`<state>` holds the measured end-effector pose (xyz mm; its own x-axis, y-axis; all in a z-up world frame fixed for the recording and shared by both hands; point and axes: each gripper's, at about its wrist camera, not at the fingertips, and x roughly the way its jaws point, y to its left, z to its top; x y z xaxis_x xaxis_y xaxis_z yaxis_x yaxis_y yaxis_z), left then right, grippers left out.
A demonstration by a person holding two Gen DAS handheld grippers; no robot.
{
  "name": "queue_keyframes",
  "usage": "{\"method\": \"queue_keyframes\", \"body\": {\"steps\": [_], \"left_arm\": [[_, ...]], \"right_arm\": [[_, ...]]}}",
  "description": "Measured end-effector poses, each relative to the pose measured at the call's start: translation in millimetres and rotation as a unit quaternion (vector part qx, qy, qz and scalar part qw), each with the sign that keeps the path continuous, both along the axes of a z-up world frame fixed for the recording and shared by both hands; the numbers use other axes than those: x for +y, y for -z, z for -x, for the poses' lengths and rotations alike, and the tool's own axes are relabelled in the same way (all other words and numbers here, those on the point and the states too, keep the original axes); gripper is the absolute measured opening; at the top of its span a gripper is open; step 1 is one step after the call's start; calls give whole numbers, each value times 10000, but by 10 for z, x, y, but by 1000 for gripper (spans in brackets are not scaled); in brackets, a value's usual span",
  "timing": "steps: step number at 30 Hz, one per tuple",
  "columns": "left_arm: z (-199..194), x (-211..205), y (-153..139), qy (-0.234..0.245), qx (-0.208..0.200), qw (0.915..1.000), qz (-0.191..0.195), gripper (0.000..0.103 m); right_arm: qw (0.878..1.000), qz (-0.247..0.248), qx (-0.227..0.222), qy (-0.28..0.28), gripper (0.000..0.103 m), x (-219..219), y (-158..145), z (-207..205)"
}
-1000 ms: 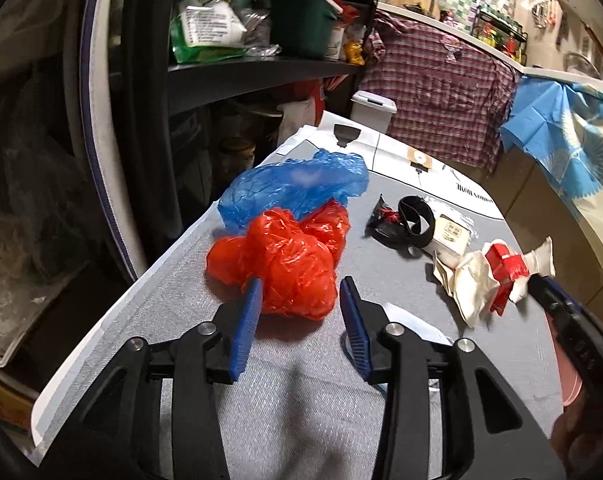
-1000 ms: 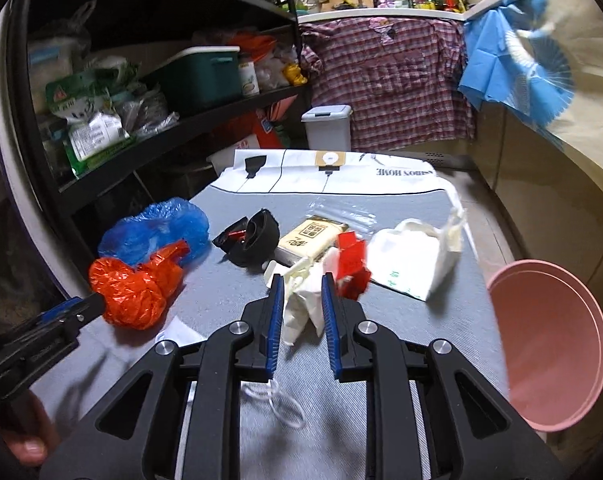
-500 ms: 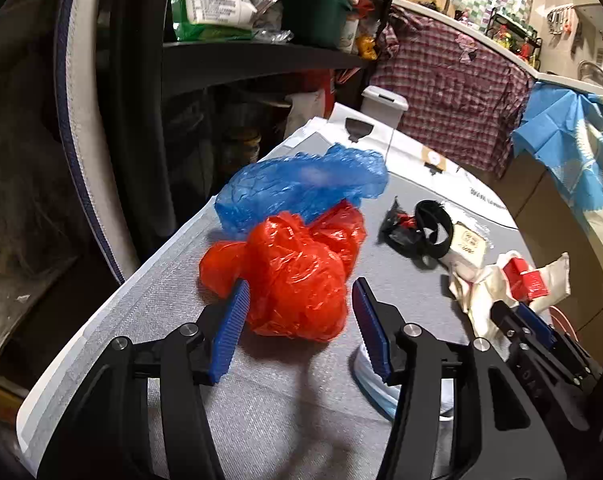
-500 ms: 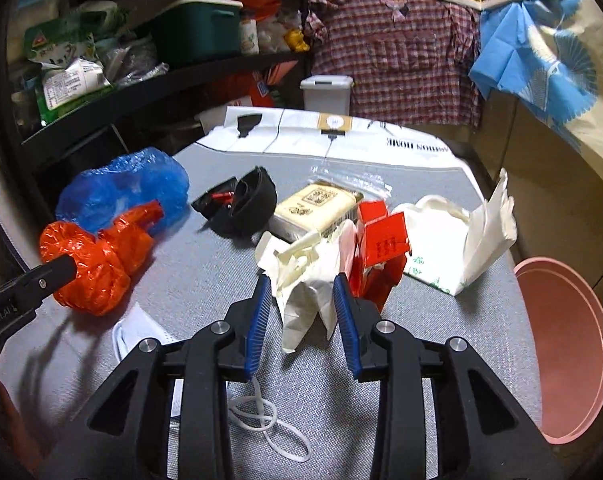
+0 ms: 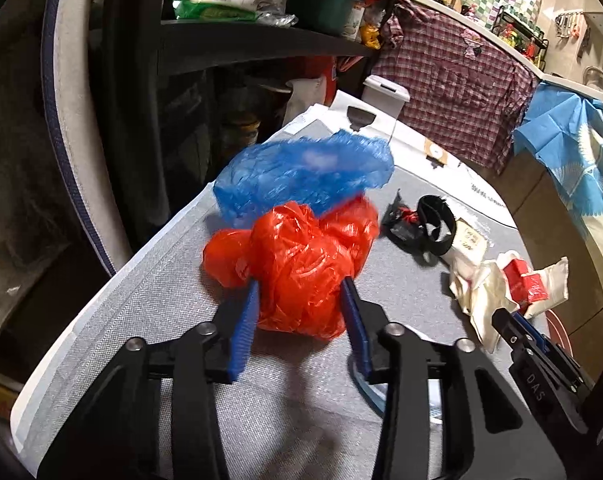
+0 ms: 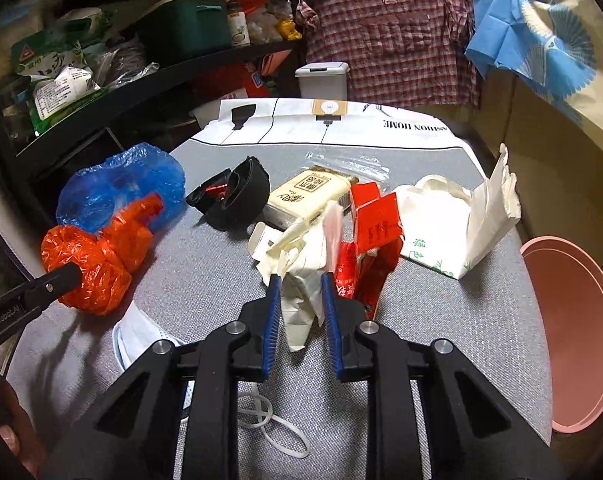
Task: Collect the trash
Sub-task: 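Grasp the red plastic bag with the left tool while the right tool grasps the white paper bag, then carry the red bag and white paper bag over the pink bin with both tools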
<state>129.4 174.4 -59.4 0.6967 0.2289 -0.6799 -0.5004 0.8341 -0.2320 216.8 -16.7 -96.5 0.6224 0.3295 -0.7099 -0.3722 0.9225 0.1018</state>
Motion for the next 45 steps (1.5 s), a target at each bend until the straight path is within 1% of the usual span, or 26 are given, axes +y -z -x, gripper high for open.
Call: {"method": "queue_keyframes", "body": {"steps": [5,6,7,10,14,17,20,23,31,36,39,45], "left_arm": [[66,-43,-90,80,-90,9998,-127,33],[85,-51,-105,99,-107,9998,-143,32],[107,-61,-121,115,-125,9997,-177,32],[171,-99,-172,194,-181,9993,-257,31],[269,-159,-244,284,-225,9987,-367,31],[334,-153,-271,294,-235,9987,-345,31],[397,-207,-302,419,-240,9981,-387,31],[457,-302,-342,613,-261,9966,-482,31],[558,-485,-473,897,-336,9936,-595,31],[622,-634,-553,1086,-395,9917,-568,30],[642,-724,-622,1167,-463,9901,-627,30],[669,-929,-726,1392,-547,9868,-627,30]], "right_arm": [[9999,-90,-30,-33,17,-31,-108,69],[9999,-115,-40,-47,15,-43,-142,94],[9999,-114,-61,-47,11,-57,-173,116],[9998,-167,-91,-46,5,-125,-263,166],[9997,-182,-143,3,5,-221,-354,238],[9997,-191,-162,49,5,-281,-401,284],[9996,-147,-225,65,5,-346,-471,346],[9994,-113,-308,123,5,-437,-563,419],[9982,17,-470,376,5,-741,-755,600],[9970,92,-589,485,5,-894,-871,712],[9965,129,-618,545,5,-985,-914,764],[9952,89,-646,731,5,-1154,-1018,832]]}}
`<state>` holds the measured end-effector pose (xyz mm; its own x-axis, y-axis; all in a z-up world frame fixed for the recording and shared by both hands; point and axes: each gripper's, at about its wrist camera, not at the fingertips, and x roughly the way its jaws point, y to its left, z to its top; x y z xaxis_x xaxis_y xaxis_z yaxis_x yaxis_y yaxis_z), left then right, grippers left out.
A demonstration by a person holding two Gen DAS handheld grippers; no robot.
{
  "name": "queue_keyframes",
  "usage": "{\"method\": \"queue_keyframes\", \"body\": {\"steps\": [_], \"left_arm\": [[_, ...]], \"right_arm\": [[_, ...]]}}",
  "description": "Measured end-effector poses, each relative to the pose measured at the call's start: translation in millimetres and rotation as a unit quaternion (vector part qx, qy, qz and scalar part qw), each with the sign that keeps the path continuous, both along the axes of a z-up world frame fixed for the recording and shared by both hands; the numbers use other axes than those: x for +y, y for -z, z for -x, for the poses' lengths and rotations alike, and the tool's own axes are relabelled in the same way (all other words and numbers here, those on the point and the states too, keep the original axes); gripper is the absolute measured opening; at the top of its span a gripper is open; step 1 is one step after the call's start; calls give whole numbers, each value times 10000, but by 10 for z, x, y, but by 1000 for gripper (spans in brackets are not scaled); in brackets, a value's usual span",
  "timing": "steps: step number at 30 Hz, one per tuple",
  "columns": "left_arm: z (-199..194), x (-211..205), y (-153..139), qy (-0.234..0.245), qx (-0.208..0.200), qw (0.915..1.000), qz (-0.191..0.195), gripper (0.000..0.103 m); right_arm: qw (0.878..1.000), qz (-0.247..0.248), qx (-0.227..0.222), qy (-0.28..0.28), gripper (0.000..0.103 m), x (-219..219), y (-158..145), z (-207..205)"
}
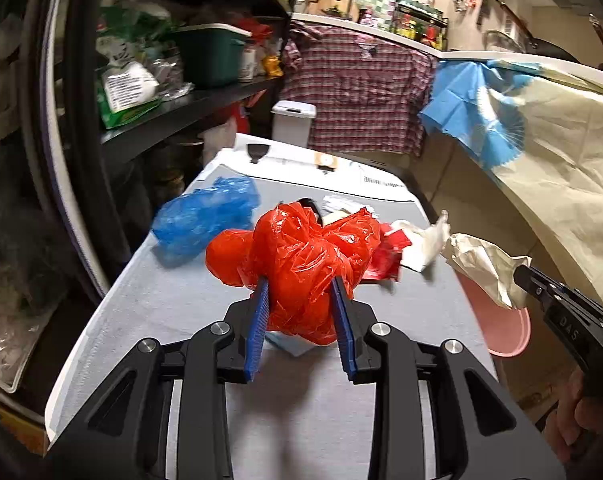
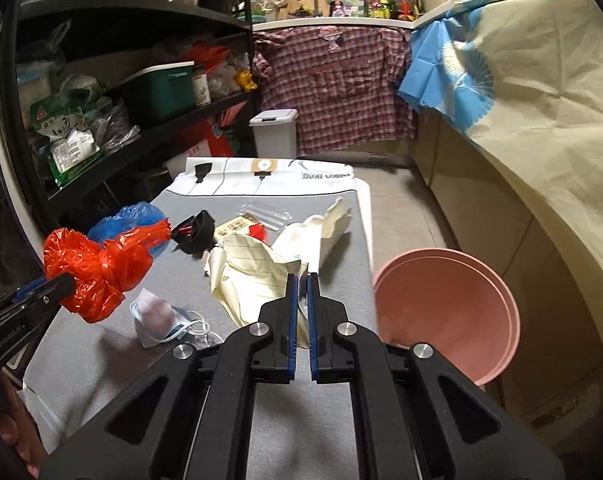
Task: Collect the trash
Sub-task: 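Carry the red bag and white paper bag over the pink bin with both tools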
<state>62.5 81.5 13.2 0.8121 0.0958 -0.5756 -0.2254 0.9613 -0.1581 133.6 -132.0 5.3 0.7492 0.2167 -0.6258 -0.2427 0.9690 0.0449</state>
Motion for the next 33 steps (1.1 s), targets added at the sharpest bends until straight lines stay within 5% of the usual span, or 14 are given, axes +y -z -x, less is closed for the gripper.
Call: {"method": "queue_keyframes", "body": {"steps": [23,33], "left_arm": [[-385,-675,-173,755,-61,9971,-43,30],[-726,-1098,-212,1230,-90,9923,-92,30]], "right_arm": [[9968,-32,-306,743,5,-761,-425,-169],[9882,-7,-382,1483,5,-1393,-446,-443]]}}
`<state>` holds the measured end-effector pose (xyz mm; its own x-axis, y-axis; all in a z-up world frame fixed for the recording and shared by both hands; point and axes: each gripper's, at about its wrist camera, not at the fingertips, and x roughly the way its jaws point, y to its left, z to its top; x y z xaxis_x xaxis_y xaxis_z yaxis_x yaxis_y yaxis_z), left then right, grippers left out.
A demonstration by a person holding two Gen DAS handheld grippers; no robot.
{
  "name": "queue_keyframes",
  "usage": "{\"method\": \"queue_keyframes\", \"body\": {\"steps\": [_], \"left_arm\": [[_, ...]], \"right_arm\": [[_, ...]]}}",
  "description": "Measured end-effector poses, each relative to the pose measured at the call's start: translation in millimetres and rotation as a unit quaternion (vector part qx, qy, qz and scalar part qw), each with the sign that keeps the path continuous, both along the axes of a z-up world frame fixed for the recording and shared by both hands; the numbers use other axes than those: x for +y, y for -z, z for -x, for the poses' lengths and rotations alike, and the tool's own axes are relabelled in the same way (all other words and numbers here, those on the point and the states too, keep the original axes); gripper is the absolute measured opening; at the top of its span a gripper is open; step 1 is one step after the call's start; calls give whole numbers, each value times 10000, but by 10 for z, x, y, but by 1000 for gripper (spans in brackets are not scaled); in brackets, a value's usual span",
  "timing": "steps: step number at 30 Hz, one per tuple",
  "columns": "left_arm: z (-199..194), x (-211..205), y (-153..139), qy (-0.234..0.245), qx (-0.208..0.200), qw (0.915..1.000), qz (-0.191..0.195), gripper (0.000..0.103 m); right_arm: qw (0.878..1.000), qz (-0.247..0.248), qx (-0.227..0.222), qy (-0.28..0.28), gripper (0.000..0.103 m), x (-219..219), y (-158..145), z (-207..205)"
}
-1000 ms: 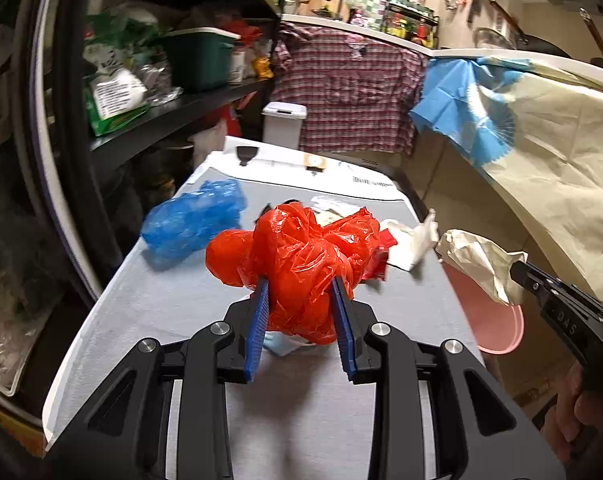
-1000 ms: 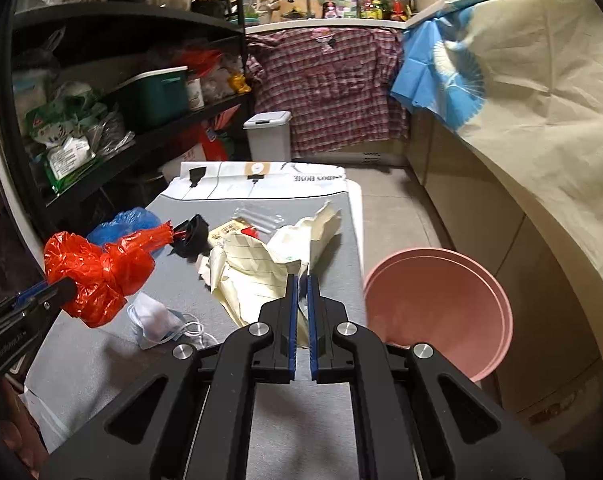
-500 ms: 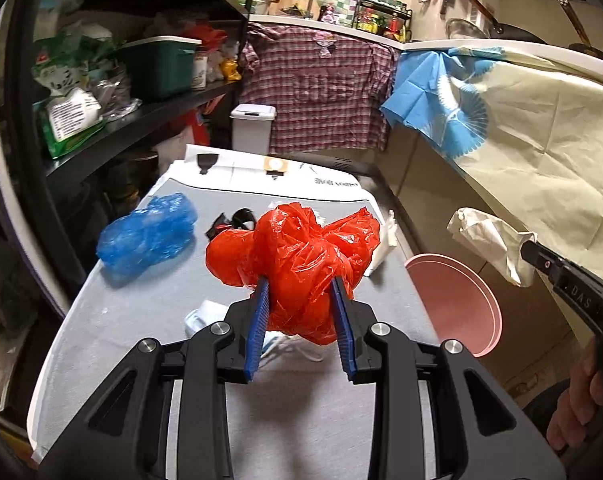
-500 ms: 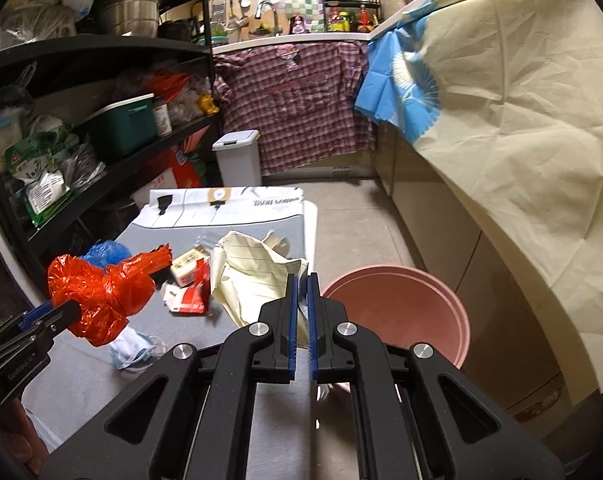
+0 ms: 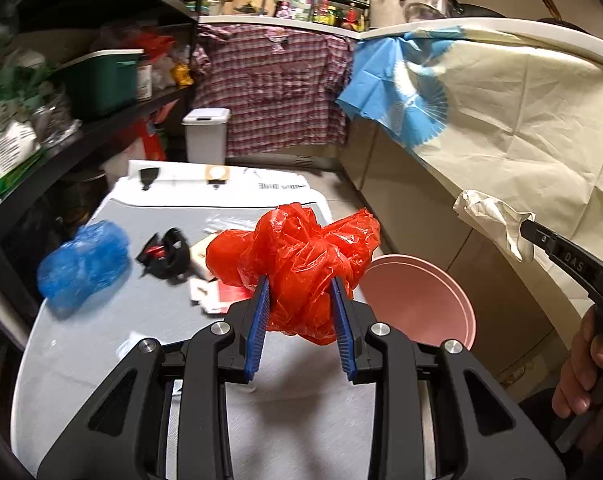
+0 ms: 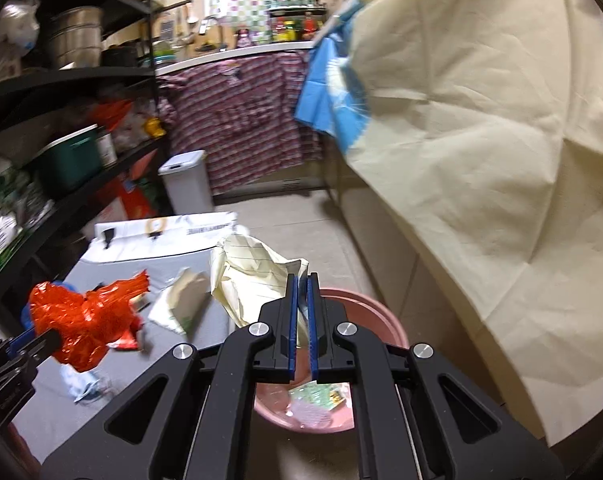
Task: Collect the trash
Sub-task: 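Carry the red bag and white paper bag over the pink bin with both tools, then open both tools to drop the red bag and paper bag into the bin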
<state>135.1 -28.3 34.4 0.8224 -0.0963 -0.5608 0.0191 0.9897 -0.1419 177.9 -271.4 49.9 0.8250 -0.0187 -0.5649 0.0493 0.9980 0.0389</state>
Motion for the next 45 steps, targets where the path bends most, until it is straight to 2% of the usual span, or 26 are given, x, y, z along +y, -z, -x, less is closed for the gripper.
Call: {"method": "queue_keyframes", "body": {"steps": [18,27,37,39,40,41,43,45], "left_arm": [[-646,-834,283,965,185,9951,-91,30],[-883,-1042,506,1208,376,9919,-88,30],[-1059,-1198,625,1384,505,9891,-83,31],[-1125,-1226,668,1500,629,9867,-9,34],[-1160,-1244,697,1552,732,9852,29,39],[-1186,-1247,731,1585,852,9836,70,42],[-1155,-1211,741,1572,873,9836,111,43],[-1083,-1157,731,1520,818,9849,98,43]], "right_arm": [[9969,-118,205,744,5,-521,351,-386],[9960,-98,351,818,5,-572,469,-502],[9959,-70,483,757,6,-555,580,-623],[9958,-25,503,761,10,-549,598,-643],[9957,-20,524,763,18,-550,610,-654],[9956,-30,523,771,32,-552,614,-656],[9959,-42,464,778,46,-556,607,-649],[9959,-35,479,769,47,-554,616,-653]]}}
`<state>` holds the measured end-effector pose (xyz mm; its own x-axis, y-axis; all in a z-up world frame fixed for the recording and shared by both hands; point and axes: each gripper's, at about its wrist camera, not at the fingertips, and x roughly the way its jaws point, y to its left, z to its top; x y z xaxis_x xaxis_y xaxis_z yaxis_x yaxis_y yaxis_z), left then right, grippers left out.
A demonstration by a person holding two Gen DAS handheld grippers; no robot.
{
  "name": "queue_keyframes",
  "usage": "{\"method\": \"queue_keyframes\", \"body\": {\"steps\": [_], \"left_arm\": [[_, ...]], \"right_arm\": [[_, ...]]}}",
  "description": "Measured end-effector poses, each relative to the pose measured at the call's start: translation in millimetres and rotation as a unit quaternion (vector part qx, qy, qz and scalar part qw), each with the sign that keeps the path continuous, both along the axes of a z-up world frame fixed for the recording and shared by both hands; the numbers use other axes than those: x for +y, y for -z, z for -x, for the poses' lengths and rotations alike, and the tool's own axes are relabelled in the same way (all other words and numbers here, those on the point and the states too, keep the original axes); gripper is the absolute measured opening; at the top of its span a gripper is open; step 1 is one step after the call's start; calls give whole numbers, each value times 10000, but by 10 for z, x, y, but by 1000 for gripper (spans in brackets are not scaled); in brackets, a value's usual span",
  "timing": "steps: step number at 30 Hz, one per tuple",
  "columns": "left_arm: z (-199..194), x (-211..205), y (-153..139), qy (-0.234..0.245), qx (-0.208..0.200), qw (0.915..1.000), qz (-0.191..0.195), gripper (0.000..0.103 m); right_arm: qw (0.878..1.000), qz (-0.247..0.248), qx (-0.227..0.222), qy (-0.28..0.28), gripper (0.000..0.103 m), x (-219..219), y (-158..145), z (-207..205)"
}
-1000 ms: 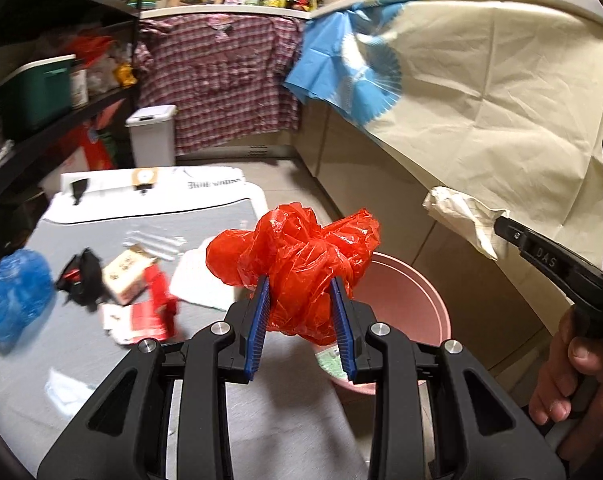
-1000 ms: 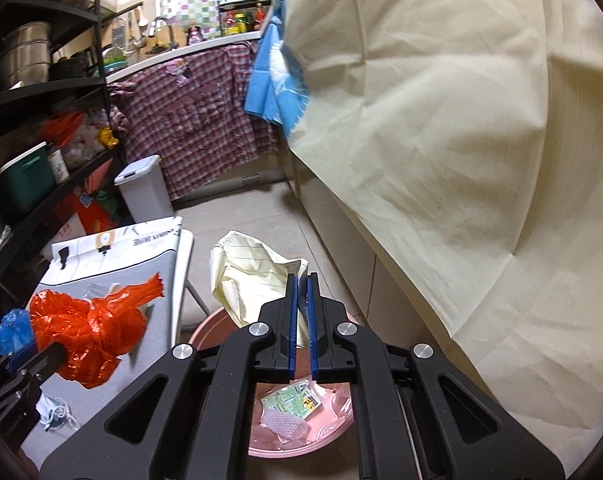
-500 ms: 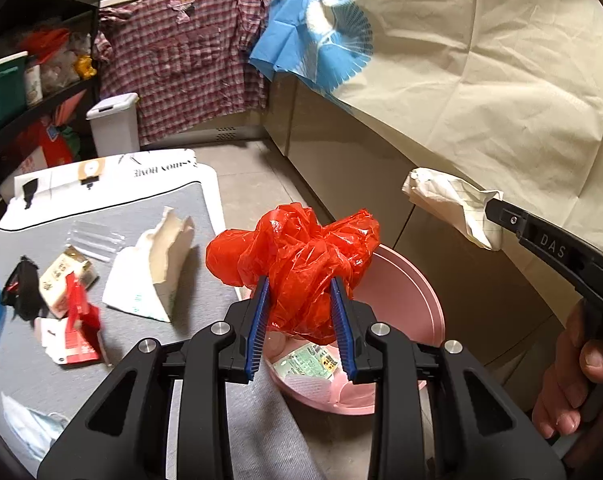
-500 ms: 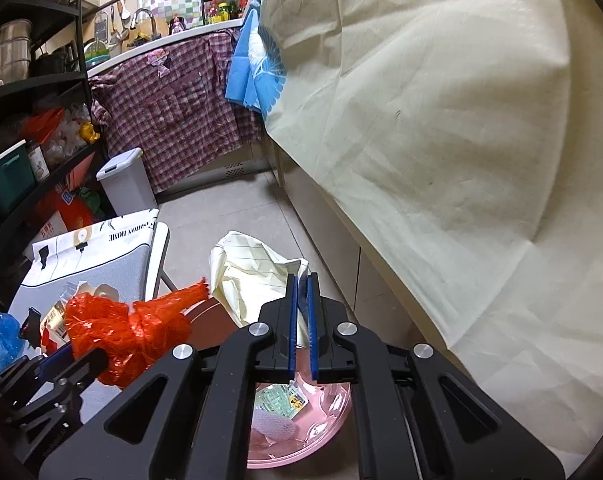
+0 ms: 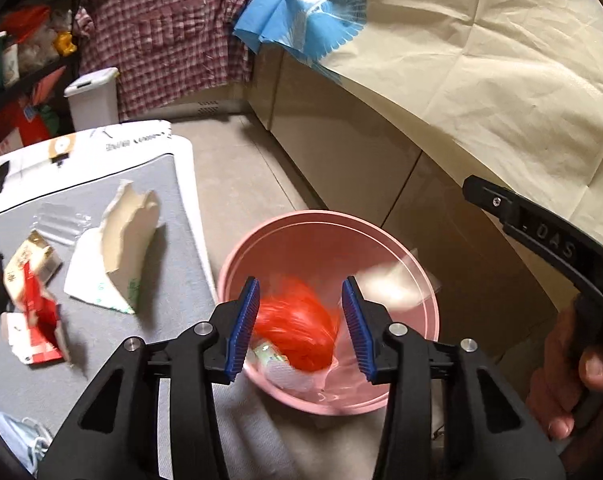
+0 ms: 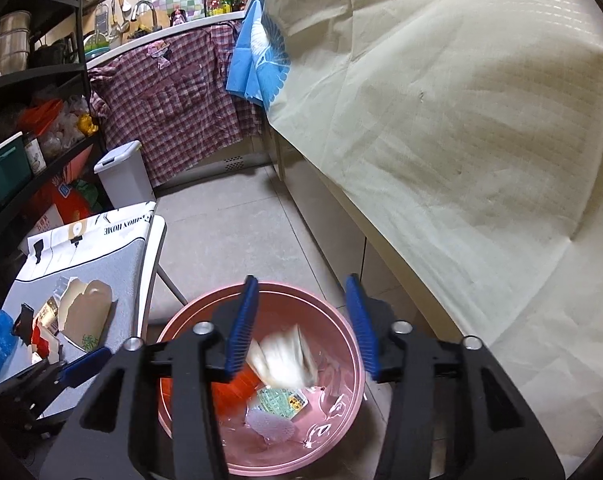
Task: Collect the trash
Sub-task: 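Open both tools to drop the red bag and paper bag into the bin, then grasp the blue plastic bag with the left tool while the right tool grasps the white paper carton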
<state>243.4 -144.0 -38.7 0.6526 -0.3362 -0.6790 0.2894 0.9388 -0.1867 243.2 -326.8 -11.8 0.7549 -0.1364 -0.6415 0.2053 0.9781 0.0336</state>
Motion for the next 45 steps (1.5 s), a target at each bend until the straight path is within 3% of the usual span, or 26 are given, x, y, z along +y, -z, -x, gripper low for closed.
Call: {"method": "queue_keyframes", "body": {"steps": [8,23,36,45], "left_arm": [[351,348,-159,-309,-96,9994,120,43],[1213,1195,-738,-990,-766,9921,29,43],[1288,2120,-1071,-1557,-1153,9802,-403,42],[1169,2645,-877,-2057,-1045,9720,-438,42]], "right_arm": [[9999,-44,-140,-61,47,40,-76,86],[9957,-2,-648,-668,47,497,-449,532],[9904,-70,-613,-1240,47,1001,-551,699],[9872,-185,-528,-1495,47,1395,-445,576]]}}
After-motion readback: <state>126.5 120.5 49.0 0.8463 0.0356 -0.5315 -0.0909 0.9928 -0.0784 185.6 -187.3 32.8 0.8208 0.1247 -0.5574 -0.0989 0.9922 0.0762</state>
